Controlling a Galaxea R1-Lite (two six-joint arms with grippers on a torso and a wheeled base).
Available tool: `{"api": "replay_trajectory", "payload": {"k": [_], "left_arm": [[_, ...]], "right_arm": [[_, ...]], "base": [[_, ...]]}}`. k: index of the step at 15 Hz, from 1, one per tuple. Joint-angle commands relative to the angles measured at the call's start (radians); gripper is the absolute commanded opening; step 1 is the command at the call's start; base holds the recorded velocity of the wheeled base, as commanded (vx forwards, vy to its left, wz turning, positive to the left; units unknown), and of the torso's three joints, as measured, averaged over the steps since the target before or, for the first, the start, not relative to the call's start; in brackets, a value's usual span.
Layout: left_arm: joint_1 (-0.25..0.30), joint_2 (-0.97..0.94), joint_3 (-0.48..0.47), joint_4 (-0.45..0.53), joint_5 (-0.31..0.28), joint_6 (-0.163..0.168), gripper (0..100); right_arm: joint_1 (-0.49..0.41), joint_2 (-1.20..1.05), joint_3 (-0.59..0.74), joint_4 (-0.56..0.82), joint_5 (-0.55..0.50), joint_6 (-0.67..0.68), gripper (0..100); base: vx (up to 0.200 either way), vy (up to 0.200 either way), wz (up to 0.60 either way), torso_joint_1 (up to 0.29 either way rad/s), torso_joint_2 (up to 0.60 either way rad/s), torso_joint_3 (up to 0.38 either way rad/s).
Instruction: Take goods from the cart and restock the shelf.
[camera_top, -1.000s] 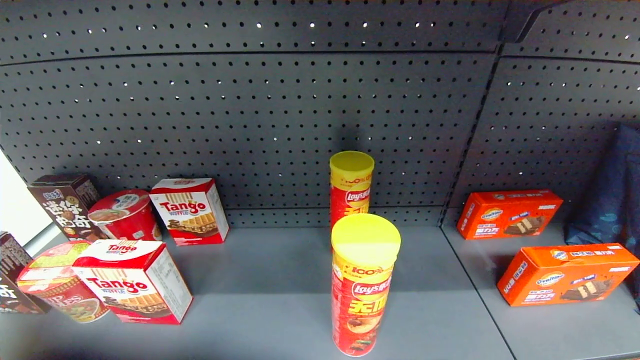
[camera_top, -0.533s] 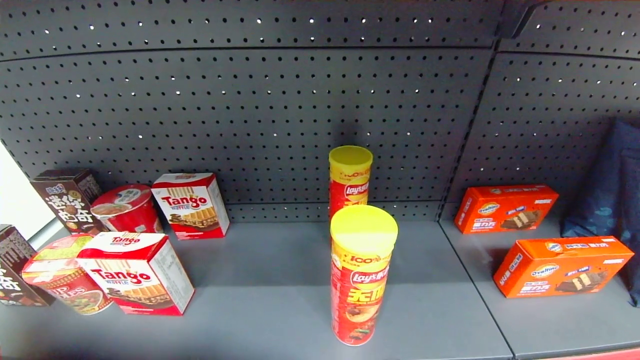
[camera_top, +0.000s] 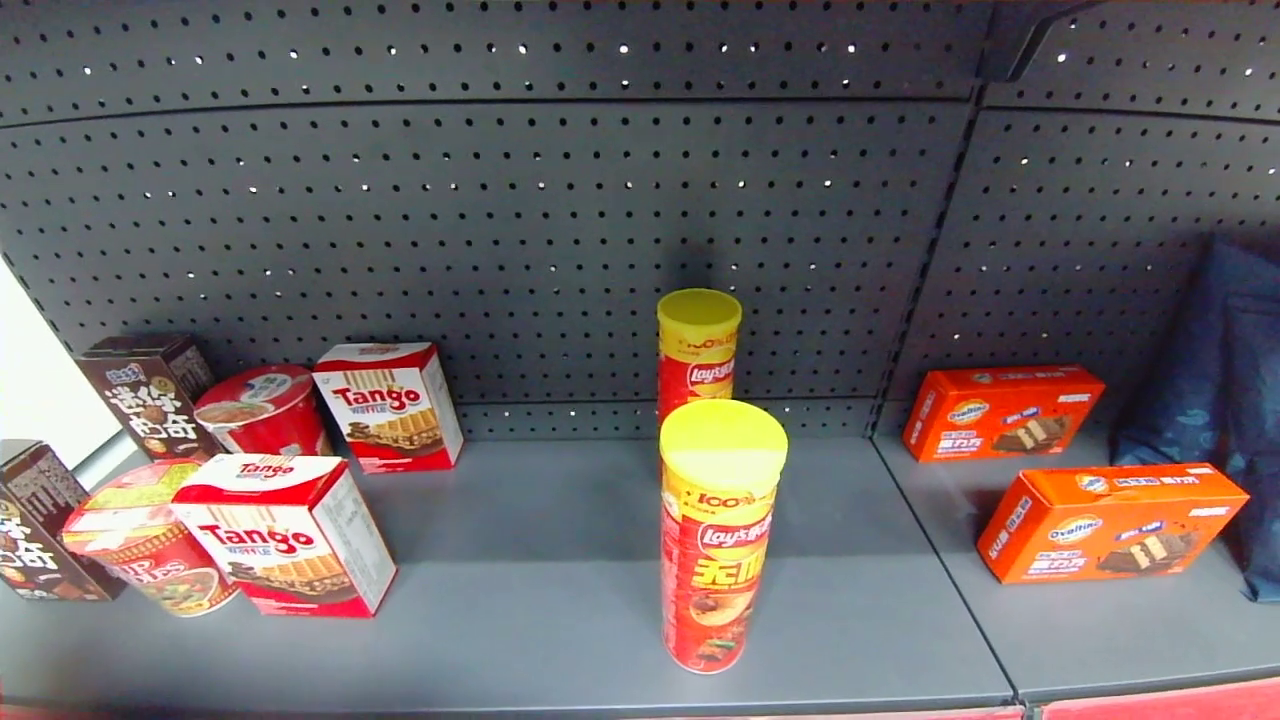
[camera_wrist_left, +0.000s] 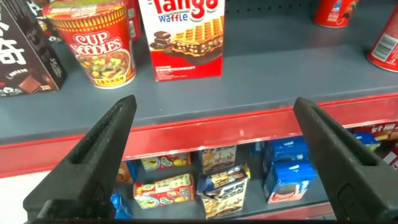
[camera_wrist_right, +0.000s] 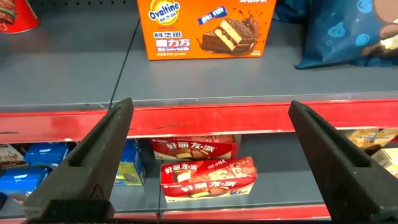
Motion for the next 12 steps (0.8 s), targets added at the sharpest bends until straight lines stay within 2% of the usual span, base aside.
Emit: {"api": "replay_trajectory", "payload": {"k": [1,8,9,12], "left_arm": [[0.001,0.003,0.001,0.000,-0.001,-0.001,100],[0.001,0.003,0.001,-0.002,0.000,-0.006,100],[0.001,0.003,0.001,-0.002,0.000,-0.006,100],[0.001,0.003,0.001,-0.002,0.000,-0.006,100]], "right_arm": [[0.001,0.003,0.000,0.000,0.000,0.000,100],[0.001,0.003,0.000,0.000,0.002,0.003,100],[0.001,0.003,0.000,0.000,0.002,0.001,100],[0.001,0.003,0.000,0.000,0.002,0.001,100]], "base": [[0.000,0.000,0.00,0.000,0.00,0.000],[0.000,0.000,0.00,0.000,0.00,0.000],[0.000,0.000,0.60,0.002,0.00,0.002],[0.000,0.000,0.00,0.000,0.00,0.000]]}}
